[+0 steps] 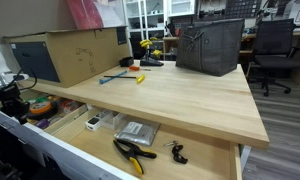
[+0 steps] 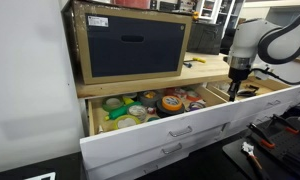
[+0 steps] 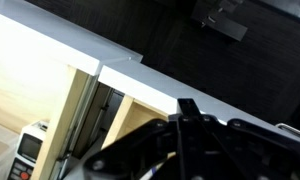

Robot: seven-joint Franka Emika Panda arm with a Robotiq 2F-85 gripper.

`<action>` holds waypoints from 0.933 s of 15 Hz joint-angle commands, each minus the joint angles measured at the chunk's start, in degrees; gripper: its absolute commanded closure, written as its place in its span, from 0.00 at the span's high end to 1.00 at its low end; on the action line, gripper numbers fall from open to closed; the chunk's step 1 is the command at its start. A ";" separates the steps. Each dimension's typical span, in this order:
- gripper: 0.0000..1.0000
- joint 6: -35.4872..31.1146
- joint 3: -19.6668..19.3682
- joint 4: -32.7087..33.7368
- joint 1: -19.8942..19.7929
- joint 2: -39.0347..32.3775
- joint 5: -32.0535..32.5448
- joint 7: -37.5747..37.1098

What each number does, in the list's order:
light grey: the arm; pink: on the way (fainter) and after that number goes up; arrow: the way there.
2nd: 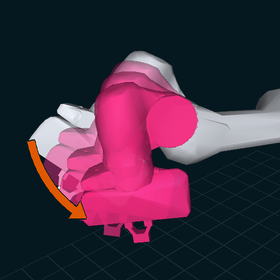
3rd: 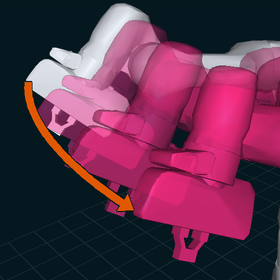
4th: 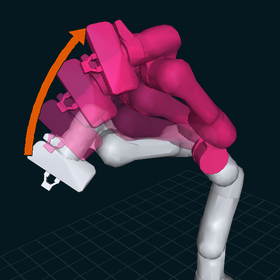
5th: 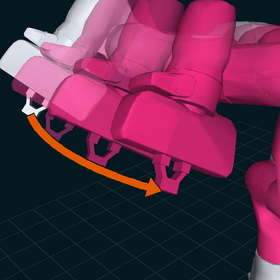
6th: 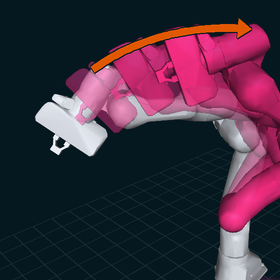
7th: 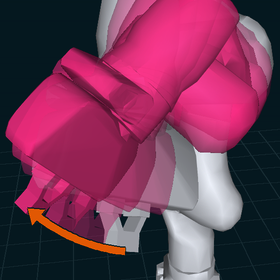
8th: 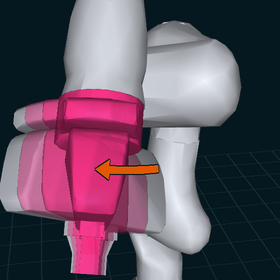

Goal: Close the topmost drawer on the left.

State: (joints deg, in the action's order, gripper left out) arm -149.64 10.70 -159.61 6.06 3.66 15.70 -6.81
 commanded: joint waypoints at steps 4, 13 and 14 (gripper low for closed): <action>0.00 -8.48 1.03 0.03 3.69 -6.64 -14.17 10.32; 0.00 -9.71 2.32 0.14 5.42 -5.55 -18.58 14.27; 0.00 -9.79 2.83 0.17 5.88 -5.44 -18.96 14.38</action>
State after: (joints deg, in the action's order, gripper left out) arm -157.55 12.24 -159.46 10.44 -1.67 -1.54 6.43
